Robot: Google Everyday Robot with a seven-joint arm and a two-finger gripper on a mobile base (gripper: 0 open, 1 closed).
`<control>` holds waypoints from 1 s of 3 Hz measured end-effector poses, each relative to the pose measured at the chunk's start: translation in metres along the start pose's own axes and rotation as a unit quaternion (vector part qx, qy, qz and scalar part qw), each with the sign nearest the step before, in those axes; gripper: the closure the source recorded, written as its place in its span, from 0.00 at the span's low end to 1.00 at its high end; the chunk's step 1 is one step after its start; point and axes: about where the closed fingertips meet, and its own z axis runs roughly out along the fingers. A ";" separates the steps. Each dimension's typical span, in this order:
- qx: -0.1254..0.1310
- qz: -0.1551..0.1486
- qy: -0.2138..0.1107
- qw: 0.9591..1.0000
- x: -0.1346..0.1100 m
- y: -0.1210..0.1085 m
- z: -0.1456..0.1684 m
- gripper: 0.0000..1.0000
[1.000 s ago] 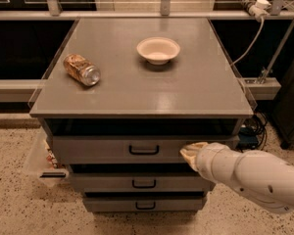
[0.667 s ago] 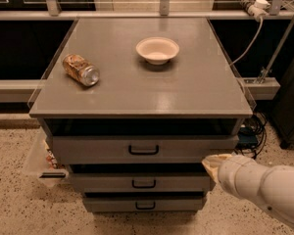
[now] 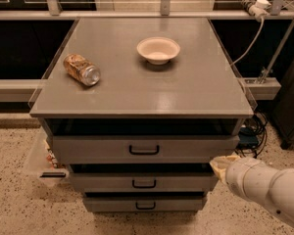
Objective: Close top drawer
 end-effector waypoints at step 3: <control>0.000 0.000 0.000 1.000 0.000 0.000 0.000 0.00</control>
Offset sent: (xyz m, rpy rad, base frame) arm 0.0000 0.0000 0.0000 0.0000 0.0000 0.0000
